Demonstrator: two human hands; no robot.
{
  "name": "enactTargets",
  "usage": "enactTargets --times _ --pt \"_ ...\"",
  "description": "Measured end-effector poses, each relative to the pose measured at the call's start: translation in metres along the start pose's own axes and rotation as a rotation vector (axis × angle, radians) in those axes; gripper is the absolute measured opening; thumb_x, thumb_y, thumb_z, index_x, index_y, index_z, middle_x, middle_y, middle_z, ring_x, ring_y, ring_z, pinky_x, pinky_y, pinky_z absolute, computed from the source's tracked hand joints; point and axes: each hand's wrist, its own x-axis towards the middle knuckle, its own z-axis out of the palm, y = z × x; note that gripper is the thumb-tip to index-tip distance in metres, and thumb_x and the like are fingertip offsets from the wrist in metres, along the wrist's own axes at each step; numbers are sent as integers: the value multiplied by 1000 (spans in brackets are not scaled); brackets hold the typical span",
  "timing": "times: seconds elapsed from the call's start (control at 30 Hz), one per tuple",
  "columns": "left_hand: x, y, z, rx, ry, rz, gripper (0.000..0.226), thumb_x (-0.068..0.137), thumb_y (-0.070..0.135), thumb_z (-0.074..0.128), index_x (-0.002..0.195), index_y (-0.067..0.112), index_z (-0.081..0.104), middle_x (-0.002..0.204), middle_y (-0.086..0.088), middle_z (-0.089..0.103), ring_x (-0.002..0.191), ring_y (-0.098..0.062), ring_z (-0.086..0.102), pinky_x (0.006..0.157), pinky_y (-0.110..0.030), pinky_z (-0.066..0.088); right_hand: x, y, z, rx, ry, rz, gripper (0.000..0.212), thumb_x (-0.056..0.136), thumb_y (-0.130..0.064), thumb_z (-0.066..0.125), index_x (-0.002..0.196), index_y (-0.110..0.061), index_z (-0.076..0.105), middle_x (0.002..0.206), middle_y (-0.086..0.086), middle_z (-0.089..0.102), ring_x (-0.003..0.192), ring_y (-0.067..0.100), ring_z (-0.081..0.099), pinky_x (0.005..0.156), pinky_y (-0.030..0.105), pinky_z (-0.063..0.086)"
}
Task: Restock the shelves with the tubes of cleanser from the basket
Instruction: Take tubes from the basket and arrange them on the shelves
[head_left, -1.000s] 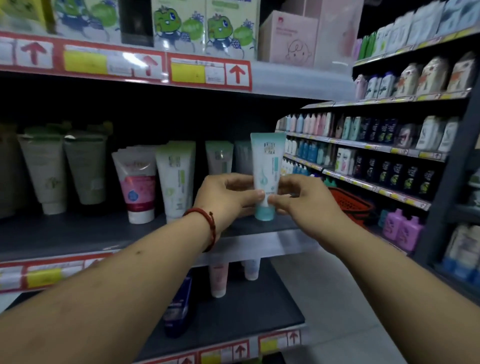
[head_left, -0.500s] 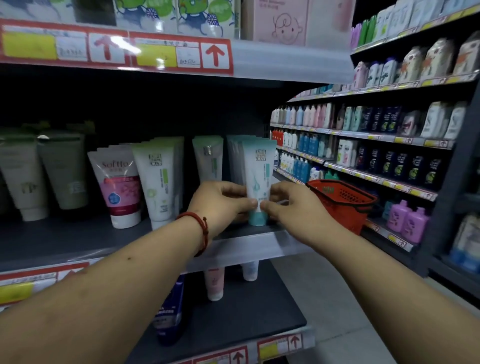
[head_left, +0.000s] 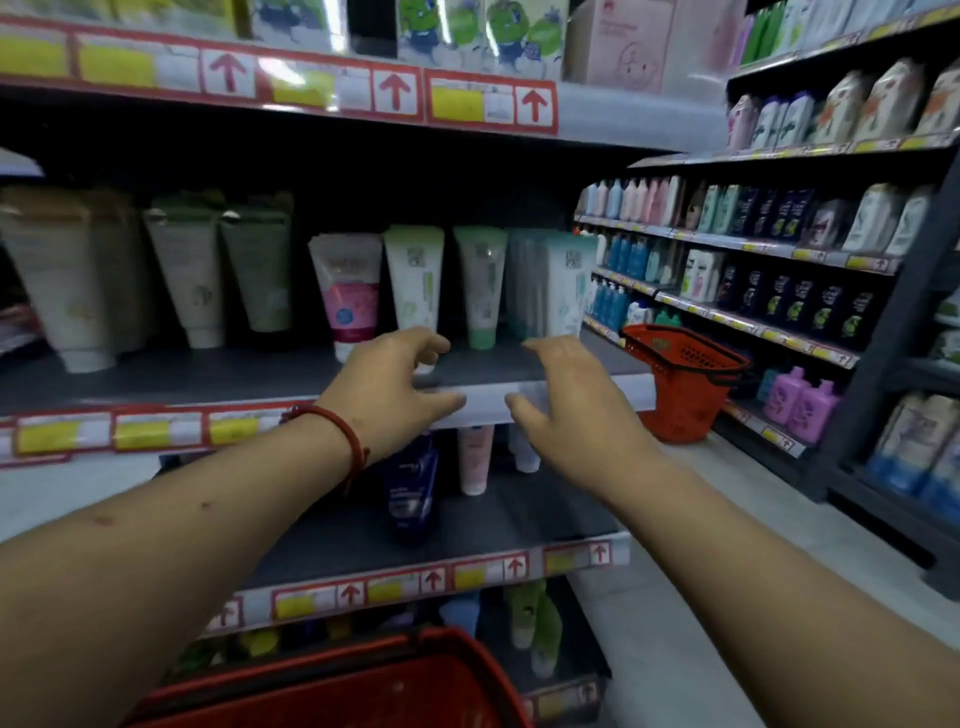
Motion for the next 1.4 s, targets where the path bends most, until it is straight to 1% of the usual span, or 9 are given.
enactTargets --times 0.13,0.3,0.43,0.7,0.87,0.97,1.1,1.27,1.4 --pt "-58 -39 -19 206 -15 64 61 78 41 81 132 22 57 121 1 63 114 -20 58 99 -34 47 -35 -39 30 -12 -105 -78 52 100 -33 56 146 -15 40 144 4 44 131 24 44 104 37 41" --pt "-130 -90 -22 364 -177 -2 74 81 53 74 143 24 47 138 -1 55 128 -24 51 106 -42 45 -82 -77 84 -14 -290 -165 62 97 -37 60 150 -18 35 148 5 41 135 26 42 105 44 44" --pt "-180 -123 -12 369 -277 -99 80 81 53 75 147 22 43 142 -7 52 130 -31 49 105 -47 43 -118 -95 124 -11 -433 -169 70 94 -39 65 152 -16 34 149 8 41 137 28 41 110 43 40" --pt "-261 -178 44 307 -449 -312 74 81 51 75 143 24 47 142 -5 53 129 -28 51 105 -43 46 -181 -87 194 -44 -743 -113 78 89 -44 70 152 -19 32 149 7 42 134 27 46 108 43 44" --pt "-293 -217 95 318 -688 -427 72 83 50 73 143 23 46 141 -8 53 127 -30 53 102 -44 47 -207 -52 243 -58 -992 43 80 87 -39 74 151 -14 34 149 14 42 136 31 45 112 37 39" --pt "-305 -239 125 305 -792 -525 65 84 44 74 139 18 50 134 -9 59 122 -31 56 97 -41 49 -216 -28 270 -50 -1054 149 78 84 -32 78 149 -15 39 143 15 50 129 31 50 105 33 41" --pt "-322 -276 168 255 -914 -664 56 86 35 73 135 15 56 128 -13 65 117 -33 61 92 -35 49 -227 0 309 -104 -1124 268 56 87 -27 75 134 -7 52 134 16 60 121 32 57 90 28 43" --pt "-332 -312 206 232 -950 -902 54 92 28 69 137 4 52 136 -24 58 126 -36 55 97 -34 43 -244 19 364 -106 -1156 337 36 89 -15 70 123 -5 62 121 16 67 108 31 64 76 26 44" --pt "-344 -340 234 185 -884 -1039 66 86 36 75 136 2 48 134 -19 59 122 -34 57 91 -31 44 -252 28 403 18 -1090 651 19 103 -14 52 116 -6 63 87 -1 59 80 15 60 63 14 47"
